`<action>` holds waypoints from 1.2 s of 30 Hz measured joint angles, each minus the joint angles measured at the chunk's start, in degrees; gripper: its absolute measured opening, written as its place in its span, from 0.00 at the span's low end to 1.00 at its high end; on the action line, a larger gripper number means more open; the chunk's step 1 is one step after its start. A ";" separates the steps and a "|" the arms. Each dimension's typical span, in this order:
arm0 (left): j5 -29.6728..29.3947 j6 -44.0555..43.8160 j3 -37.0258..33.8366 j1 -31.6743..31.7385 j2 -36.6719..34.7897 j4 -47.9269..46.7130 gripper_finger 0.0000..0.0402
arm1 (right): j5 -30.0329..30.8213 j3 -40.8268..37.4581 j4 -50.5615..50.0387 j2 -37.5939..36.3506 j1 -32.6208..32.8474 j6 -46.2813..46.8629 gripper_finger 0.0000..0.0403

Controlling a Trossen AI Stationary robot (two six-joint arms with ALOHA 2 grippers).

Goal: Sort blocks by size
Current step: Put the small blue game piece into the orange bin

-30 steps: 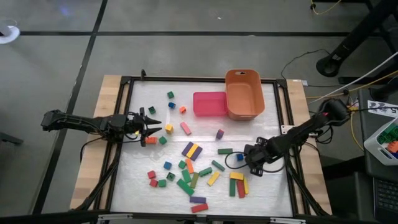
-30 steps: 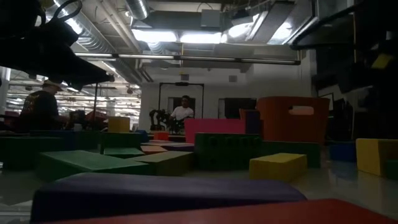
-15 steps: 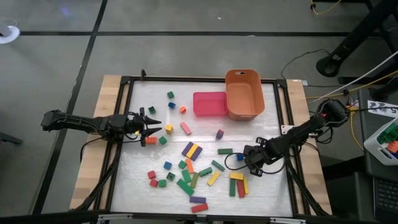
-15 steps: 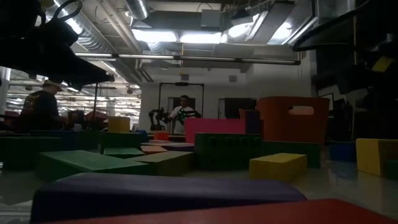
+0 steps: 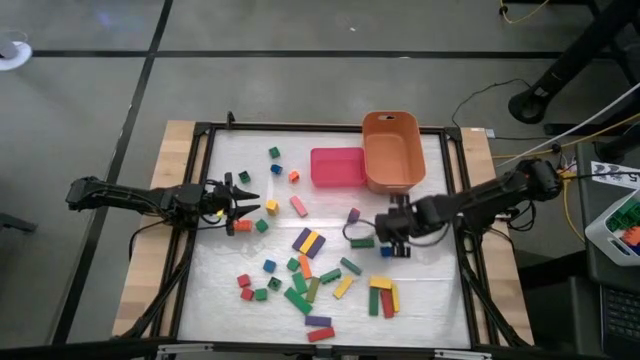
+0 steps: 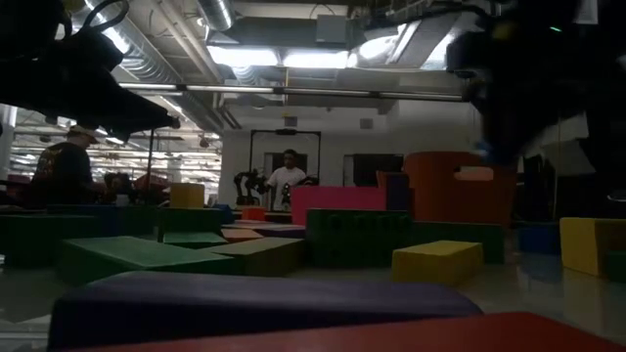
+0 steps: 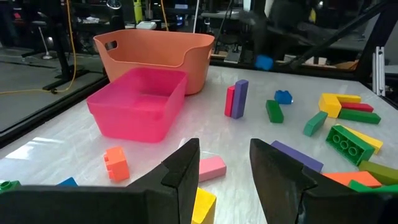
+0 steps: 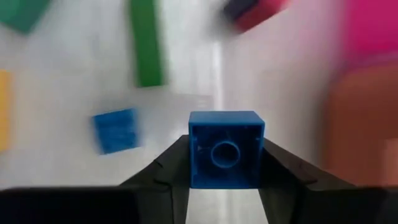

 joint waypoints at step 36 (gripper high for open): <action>0.02 5.97 -0.01 0.02 0.00 13.49 0.33 | 7.72 12.67 -6.00 0.20 -34.11 -38.27 0.41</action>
